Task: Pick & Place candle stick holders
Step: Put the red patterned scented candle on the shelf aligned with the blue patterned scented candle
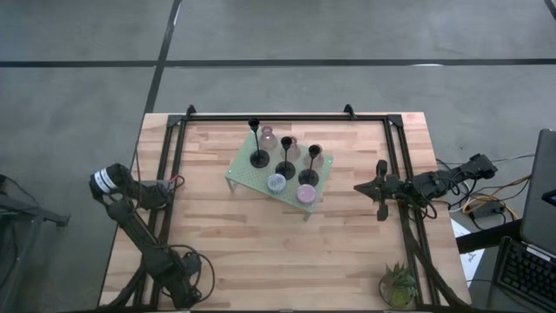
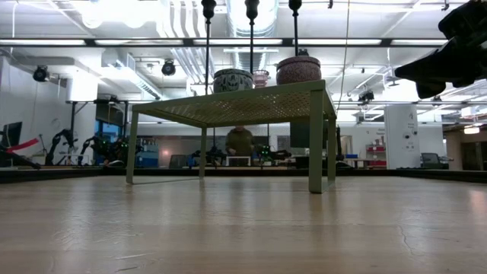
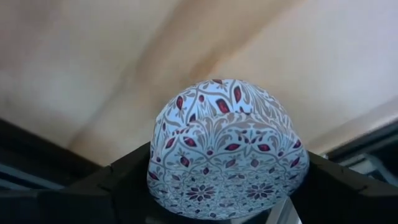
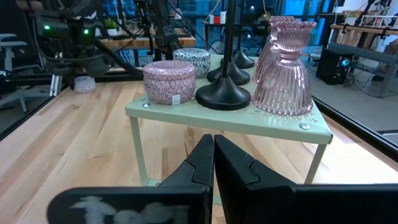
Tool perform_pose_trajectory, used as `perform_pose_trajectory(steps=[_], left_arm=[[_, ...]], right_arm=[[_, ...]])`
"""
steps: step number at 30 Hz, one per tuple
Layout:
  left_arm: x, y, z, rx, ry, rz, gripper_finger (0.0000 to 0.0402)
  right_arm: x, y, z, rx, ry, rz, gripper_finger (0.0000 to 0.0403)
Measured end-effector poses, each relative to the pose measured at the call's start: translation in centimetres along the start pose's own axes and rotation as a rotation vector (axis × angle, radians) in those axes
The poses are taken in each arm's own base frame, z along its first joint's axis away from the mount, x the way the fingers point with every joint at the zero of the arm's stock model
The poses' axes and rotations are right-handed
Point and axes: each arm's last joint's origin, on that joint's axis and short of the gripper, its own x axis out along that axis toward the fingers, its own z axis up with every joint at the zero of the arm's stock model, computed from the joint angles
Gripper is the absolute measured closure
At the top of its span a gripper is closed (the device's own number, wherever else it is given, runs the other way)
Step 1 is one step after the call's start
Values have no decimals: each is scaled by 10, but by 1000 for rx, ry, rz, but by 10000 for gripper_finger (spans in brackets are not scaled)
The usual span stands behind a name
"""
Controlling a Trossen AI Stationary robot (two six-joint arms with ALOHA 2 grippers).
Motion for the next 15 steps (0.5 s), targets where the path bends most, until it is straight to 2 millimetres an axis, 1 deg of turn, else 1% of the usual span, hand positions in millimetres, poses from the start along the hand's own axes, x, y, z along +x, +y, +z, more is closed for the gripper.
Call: perform_pose_trajectory(steps=[4,7,11,15], left_arm=[[-5,0,10,-31,-72,-10,97],[-9,4,21,-68,-73,38,94],[-13,7,38,-27,-60,56,93],[-25,9,57,6,-90,30,98]], right_arm=[[0,0,0,0,0,0,394],[0,0,0,0,0,0,394],[0,0,0,0,0,0,394],[0,0,0,0,0,1,394]])
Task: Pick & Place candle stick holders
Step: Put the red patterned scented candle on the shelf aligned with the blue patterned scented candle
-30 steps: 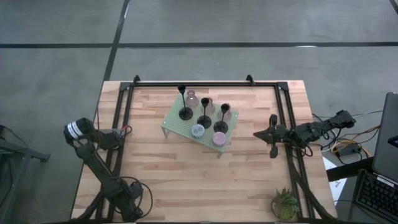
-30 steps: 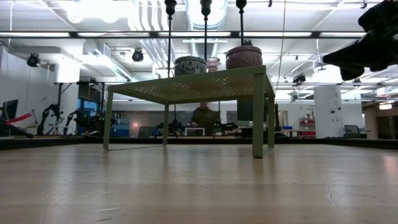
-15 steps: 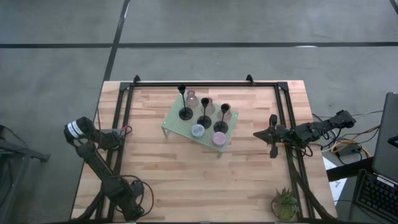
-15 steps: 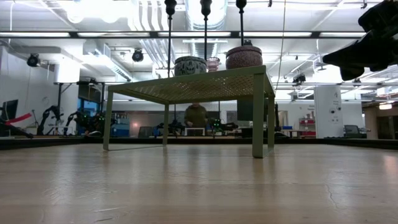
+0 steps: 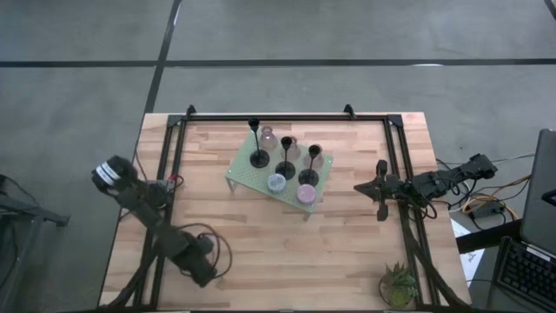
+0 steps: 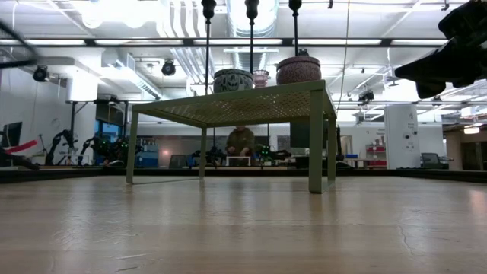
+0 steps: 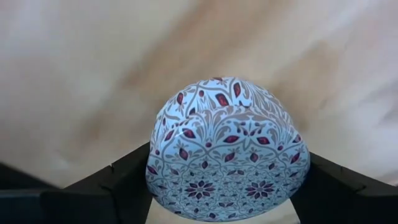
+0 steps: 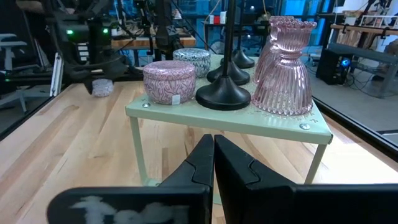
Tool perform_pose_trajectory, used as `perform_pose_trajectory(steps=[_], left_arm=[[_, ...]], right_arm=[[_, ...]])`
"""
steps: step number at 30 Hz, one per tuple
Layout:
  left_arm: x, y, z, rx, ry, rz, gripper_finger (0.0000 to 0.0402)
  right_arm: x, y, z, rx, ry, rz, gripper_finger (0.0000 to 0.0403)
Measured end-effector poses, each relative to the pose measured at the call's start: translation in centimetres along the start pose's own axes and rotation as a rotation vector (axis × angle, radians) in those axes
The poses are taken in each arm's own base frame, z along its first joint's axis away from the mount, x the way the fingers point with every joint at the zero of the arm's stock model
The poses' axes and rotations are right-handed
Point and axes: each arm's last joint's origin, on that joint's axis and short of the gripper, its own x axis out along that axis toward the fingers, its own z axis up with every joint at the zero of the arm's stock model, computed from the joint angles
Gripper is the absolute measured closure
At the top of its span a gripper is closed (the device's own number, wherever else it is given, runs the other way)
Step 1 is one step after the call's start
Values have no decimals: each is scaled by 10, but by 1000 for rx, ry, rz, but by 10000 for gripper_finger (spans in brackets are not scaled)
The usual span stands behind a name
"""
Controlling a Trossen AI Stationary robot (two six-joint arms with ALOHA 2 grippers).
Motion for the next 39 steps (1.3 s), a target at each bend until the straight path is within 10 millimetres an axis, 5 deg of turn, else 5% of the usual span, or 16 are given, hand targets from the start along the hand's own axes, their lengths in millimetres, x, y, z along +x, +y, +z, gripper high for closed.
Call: perform_pose_trajectory(steps=[11,23,39], left_arm=[[-36,10,53,95,-51,-56,97],[-94,42,109,82,-185,-211,97],[-175,64,124,-157,-593,-378,97]], right_arm=[[0,0,0,0,0,-1,394],[0,0,0,0,0,-1,394],[0,0,0,0,0,-1,394]])
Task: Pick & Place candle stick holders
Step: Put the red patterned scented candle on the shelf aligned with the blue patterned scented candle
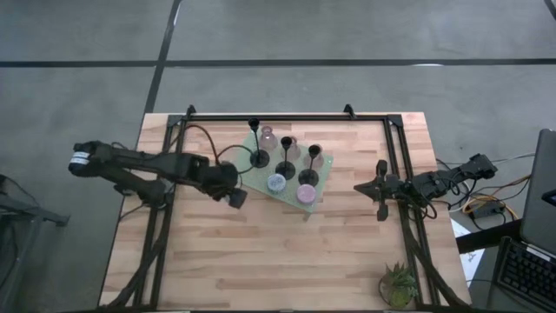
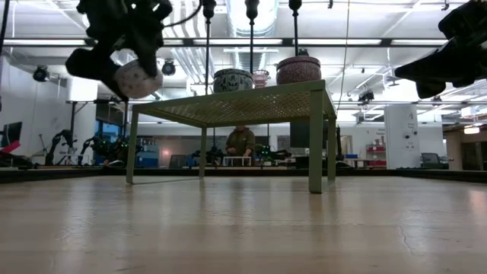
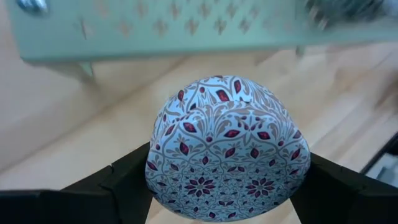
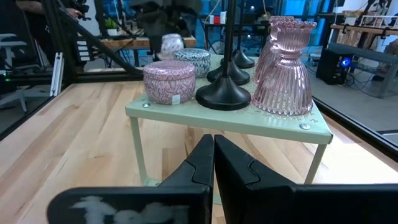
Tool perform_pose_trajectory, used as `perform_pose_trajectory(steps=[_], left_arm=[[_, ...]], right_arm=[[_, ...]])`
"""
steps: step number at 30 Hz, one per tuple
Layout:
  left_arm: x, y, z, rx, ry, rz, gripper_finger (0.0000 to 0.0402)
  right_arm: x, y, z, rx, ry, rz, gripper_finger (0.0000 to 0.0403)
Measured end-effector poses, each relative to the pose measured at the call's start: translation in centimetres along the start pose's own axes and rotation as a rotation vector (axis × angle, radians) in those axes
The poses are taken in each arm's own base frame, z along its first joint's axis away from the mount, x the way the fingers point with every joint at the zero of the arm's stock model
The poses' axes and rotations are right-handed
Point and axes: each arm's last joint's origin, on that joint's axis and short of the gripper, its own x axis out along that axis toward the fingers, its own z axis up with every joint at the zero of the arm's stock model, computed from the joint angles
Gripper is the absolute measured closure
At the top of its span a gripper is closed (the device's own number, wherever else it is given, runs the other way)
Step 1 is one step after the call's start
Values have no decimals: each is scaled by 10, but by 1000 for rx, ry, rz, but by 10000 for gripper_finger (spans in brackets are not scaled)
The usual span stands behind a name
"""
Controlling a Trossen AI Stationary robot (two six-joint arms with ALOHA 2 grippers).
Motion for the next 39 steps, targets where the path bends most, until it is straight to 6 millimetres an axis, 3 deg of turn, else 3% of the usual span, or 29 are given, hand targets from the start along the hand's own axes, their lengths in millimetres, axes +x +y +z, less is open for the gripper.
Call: perform_pose_trajectory(steps=[22,39], left_arm=[[-8,0,31,-18,-237,6,96],[13,-7,38,56,-243,33,96]], right_arm=[[0,0,0,0,0,0,394],[0,0,0,0,0,0,394]])
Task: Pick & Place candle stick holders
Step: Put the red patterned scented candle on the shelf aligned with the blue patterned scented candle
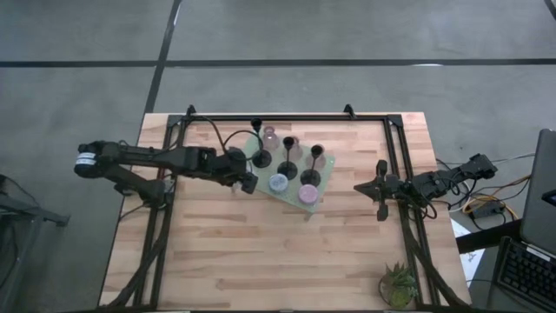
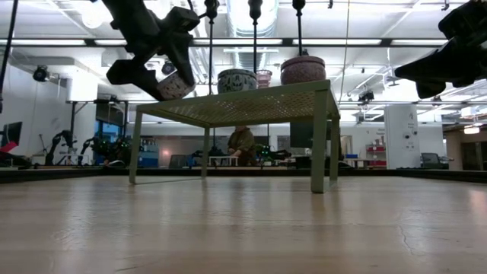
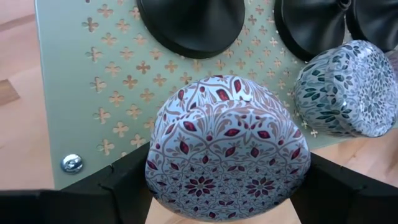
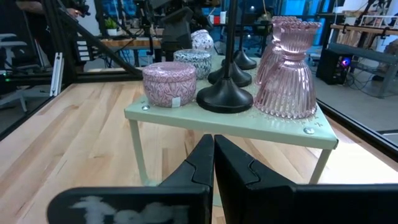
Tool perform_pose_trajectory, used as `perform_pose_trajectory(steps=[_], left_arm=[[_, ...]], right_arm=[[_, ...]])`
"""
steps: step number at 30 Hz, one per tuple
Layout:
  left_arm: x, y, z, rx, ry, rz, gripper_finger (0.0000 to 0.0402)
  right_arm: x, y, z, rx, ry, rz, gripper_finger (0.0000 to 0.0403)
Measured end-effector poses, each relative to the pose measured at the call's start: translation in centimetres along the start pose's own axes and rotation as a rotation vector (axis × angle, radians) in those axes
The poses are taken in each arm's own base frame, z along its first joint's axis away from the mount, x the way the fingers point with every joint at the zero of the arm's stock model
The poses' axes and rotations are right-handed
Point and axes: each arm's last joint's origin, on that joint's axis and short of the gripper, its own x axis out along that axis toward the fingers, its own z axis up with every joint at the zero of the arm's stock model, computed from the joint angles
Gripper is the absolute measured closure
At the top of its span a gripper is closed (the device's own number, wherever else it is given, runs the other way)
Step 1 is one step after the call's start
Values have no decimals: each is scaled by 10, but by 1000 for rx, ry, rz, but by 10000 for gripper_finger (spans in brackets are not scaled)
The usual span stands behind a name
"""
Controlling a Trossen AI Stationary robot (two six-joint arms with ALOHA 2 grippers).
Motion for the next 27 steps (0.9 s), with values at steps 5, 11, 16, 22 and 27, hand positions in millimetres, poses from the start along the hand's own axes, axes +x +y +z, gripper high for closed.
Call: perform_pose_trajectory(steps=[5,11,16,22,27], left_arm=[[0,-1,1,1,-14,-13,96],[1,-1,2,-18,-19,-13,96],[1,-2,2,-23,-25,-18,95],[1,-3,3,-27,-33,-24,66],[1,-3,3,-27,-35,-26,48]], right_arm=[[0,0,0,0,0,0,394],[0,0,0,0,0,0,394],[0,0,0,0,0,0,394],[0,0,0,0,0,0,394],[0,0,0,0,0,0,394]])
